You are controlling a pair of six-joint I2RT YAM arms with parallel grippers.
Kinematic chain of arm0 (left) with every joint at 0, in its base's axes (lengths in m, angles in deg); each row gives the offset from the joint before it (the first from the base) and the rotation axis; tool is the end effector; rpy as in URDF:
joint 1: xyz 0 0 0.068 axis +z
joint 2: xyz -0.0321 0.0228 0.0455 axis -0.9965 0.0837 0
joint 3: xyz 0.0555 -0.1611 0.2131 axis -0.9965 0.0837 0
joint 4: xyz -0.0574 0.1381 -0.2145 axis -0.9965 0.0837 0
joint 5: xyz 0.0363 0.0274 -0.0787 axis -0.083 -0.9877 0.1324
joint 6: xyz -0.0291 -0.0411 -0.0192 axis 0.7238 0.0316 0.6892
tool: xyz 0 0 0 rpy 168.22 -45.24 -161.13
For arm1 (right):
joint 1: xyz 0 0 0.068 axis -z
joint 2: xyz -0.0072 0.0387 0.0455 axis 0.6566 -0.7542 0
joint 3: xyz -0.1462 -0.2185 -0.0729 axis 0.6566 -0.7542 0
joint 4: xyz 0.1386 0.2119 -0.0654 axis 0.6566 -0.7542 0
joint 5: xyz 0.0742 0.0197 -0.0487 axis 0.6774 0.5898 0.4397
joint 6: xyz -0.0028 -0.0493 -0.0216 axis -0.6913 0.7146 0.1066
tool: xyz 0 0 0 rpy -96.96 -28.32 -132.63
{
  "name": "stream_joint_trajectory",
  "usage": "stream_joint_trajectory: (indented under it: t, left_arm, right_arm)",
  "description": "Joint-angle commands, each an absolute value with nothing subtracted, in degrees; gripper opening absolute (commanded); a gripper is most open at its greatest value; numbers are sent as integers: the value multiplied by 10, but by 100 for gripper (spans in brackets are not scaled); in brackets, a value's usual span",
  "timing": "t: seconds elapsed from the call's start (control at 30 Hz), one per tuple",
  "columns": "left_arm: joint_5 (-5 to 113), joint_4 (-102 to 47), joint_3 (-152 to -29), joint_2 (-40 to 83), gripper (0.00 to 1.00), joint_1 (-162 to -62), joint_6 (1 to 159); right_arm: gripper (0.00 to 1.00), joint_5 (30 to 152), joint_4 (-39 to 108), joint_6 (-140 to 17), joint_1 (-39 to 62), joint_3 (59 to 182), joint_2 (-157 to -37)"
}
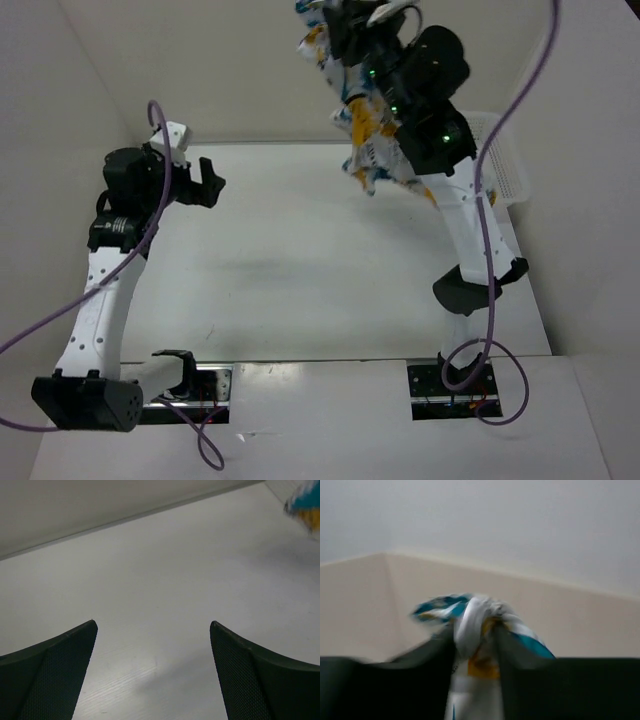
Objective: Fold and stack the shorts
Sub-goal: Move the shorts to the center of the board
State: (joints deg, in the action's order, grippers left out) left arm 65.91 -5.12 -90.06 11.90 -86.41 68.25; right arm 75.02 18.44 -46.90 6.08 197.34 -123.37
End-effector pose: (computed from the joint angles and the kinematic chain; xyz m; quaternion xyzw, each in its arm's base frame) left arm 0.2524 -0.0175 0.4136 0.1130 0.7769 -0.1445 0.6024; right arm 0.2691 0.1821 0.6338 -0.1292 0.4972 0.1656 0.8419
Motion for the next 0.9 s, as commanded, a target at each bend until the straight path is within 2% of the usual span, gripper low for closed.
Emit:
stream_joint_trajectory:
  t: [0.0, 0.03, 0.13, 0.2, 0.27, 0.4, 0.47, 0.63, 0.77, 0.87]
  left_arm:
    - [608, -70, -877, 72, 100, -830, 680]
    - [591, -70, -867, 52, 100, -813, 680]
    - [590, -70, -853, 23, 100, -786, 680]
    - [618, -59, -846, 16, 100, -774, 680]
    - [646, -53, -840, 16, 100, -774, 680]
    - [704, -31, -814, 64, 100, -803, 680]
    - [704, -13, -802, 102, 100, -825, 680]
    - [648, -15, -824, 231, 100, -926, 680]
    - [638, -22, -907, 381, 100, -948, 680]
    - [640, -27, -953, 484, 100, -971, 680]
  right_arm:
    - [50, 807, 85, -518, 40, 1937, -1292]
    - [78, 831, 75, -530, 35, 1925, -1292]
    - [99, 920, 43, -546, 29, 1866, -1292]
    - [99, 985, 29, -538, 23, 1821, -1273]
    - [99, 992, 29, -529, 23, 1777, -1255]
    - [99, 899, 30, -488, 23, 1658, -1190]
    - [99, 868, 38, -457, 23, 1551, -1133]
    - [83, 845, 57, -393, 94, 1302, -1039]
    - [80, 847, 63, -258, 177, 1146, -1000]
    - [80, 847, 63, -214, 212, 1053, -958]
